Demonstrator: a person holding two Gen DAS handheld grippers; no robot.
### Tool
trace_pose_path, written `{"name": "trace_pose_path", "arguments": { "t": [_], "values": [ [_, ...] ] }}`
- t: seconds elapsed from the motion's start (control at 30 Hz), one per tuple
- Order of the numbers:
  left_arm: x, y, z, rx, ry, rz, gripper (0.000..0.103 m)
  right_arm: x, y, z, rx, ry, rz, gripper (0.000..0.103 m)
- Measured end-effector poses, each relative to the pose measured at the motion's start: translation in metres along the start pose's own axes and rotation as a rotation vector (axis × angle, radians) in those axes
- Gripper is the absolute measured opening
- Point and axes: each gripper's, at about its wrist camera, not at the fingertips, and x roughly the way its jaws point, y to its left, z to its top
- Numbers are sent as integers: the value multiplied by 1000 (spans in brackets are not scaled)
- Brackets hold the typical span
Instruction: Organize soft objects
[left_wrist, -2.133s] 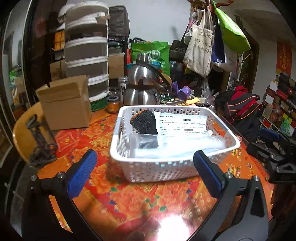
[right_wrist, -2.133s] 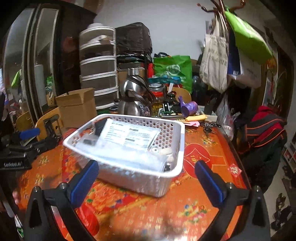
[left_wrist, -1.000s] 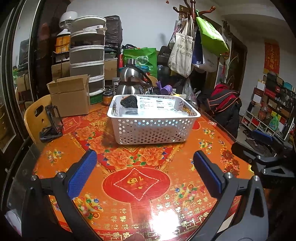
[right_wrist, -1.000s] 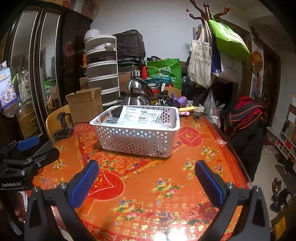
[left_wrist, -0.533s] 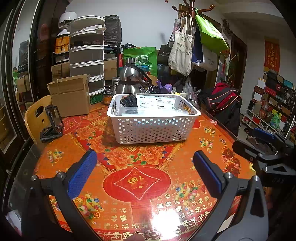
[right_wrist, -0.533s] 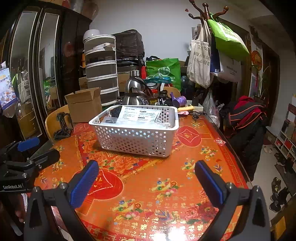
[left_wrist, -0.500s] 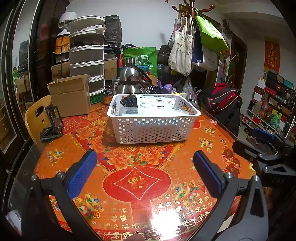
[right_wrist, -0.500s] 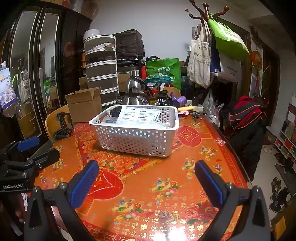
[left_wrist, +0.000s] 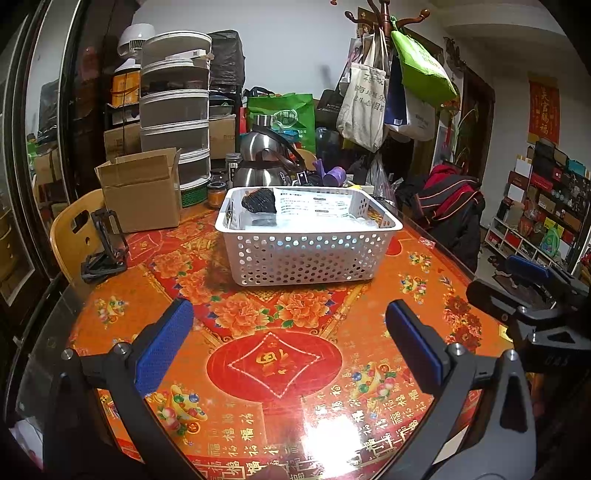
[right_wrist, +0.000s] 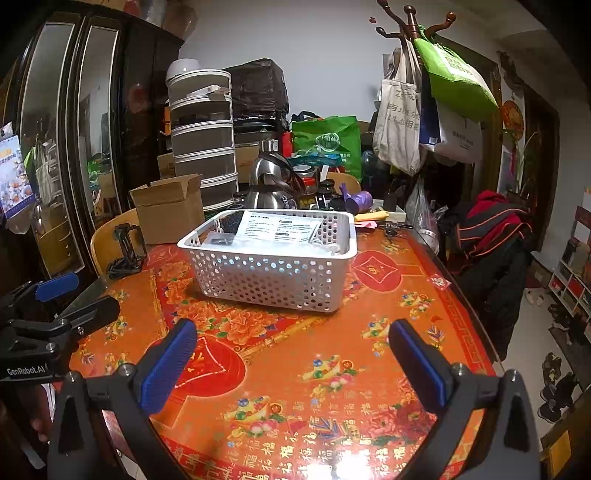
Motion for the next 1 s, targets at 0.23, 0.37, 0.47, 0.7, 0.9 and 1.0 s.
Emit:
{"name": "trace_pose_path", "arguments": {
  "t": [0.23, 0.37, 0.47, 0.7, 0.9, 1.0],
  "values": [
    [0, 0, 0, 1, 3, -2, 103, 0, 1, 0, -1, 1, -2, 103],
    [0, 0, -1, 0, 5, 0, 103, 0, 1, -1, -1, 3, -1, 103],
    [1, 0, -1, 0, 7, 0, 103, 0, 0, -2, 0, 4, -1, 103],
    [2, -3, -2, 1, 7, 0, 103, 1, 0, -2, -2, 4, 1, 103],
    [3, -3, -2, 2, 7, 1, 103, 1, 0, -2, -2, 5, 0, 103],
    [2, -3, -3, 2, 8, -1, 103, 1, 0, -2, -2, 4, 1, 103]
  ]
}}
